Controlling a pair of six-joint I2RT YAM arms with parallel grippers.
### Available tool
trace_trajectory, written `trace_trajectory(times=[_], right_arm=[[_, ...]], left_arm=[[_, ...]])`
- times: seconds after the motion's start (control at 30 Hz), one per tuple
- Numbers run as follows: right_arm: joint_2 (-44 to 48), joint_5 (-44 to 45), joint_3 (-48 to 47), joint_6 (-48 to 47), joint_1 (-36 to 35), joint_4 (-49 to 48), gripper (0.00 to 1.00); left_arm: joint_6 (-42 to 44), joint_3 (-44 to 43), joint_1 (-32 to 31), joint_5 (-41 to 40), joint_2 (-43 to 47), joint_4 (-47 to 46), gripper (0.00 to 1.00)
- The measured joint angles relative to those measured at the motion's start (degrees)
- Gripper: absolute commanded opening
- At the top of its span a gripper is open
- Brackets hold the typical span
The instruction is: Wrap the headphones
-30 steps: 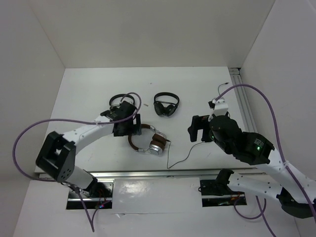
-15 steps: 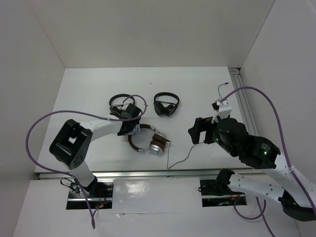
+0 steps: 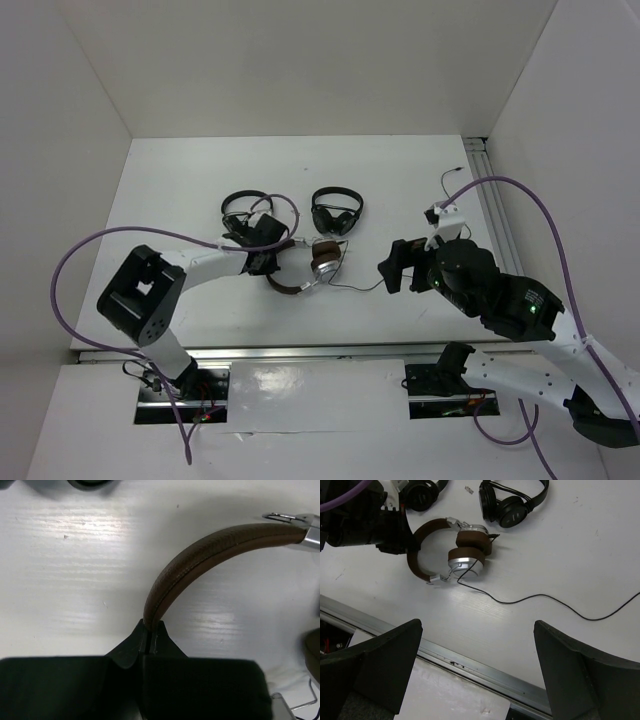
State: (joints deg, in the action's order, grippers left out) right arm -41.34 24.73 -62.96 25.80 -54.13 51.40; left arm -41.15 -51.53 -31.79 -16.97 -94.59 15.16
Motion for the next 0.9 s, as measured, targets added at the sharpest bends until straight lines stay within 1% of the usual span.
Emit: trace_trajectory(times=[0.1,0.17,0.23,0.33,0.43,0.63,0.77,0.9], right_arm=[[0.0,-0.3,0.0,-0.6,0.0,-0.9,1.0],[0.0,-0.5,0.0,-1.4,0.0,-2.1,1.0],[0.0,-1.0,0.0,-2.3,0.0,-4.1,1.0],[0.2,-1.5,0.7,-3.3,0.0,-8.3,1.0],[1.4,-1.9,2.5,-4.1,0.0,-13.1,1.0],[5.7,-4.4,10.6,-7.0,0.0,-26.0,1.0],[8.2,-5.3,16.9,-8.8,0.0,-35.8,1.0],[8.1,-6.4,22.6,-10.4,0.0,-46.2,1.0]], left_arm=[[-1.5,-0.5,-3.3,-1.7,0.8,3.9,0.0],[-2.9,-2.2,-6.9,-2.5,1.9,9.4,0.0],[-3.3,-5.8,-10.5,-3.6,3.6,15.4,0.0],[-3.0,-14.4,-15.5,-5.7,6.7,26.4,0.0],[-3.6,-23.6,-18.6,-8.7,10.1,34.7,0.0],[-4.5,-41.9,-19.2,-19.2,15.3,49.3,0.0],[-4.0,-52.9,-18.6,-25.5,14.4,57.4,0.0],[-2.2,-60.5,-16.6,-28.2,11.7,61.2,0.0]])
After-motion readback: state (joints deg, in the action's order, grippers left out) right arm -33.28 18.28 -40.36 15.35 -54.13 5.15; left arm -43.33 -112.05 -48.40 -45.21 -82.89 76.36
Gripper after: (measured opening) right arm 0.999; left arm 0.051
